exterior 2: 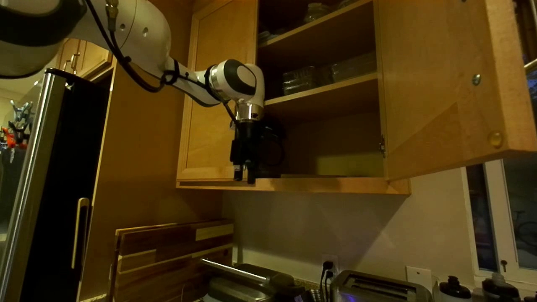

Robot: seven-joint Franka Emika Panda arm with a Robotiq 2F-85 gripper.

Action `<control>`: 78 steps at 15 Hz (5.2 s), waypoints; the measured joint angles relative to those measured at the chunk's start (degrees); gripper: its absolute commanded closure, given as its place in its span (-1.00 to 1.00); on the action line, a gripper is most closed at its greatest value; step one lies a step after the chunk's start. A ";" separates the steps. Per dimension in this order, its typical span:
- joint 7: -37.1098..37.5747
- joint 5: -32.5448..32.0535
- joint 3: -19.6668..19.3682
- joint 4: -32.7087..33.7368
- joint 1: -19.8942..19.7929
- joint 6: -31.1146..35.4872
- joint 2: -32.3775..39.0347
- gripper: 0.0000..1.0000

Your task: Put the block in the top cupboard and close it

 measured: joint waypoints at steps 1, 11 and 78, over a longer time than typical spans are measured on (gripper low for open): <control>1.36 -0.08 0.37 -2.00 0.00 0.22 -0.70 -1.00; 2.11 -4.51 2.31 -11.79 0.25 7.77 -7.03 -1.00; 99.92 -17.10 -11.58 -54.33 -20.68 36.08 -42.87 -1.00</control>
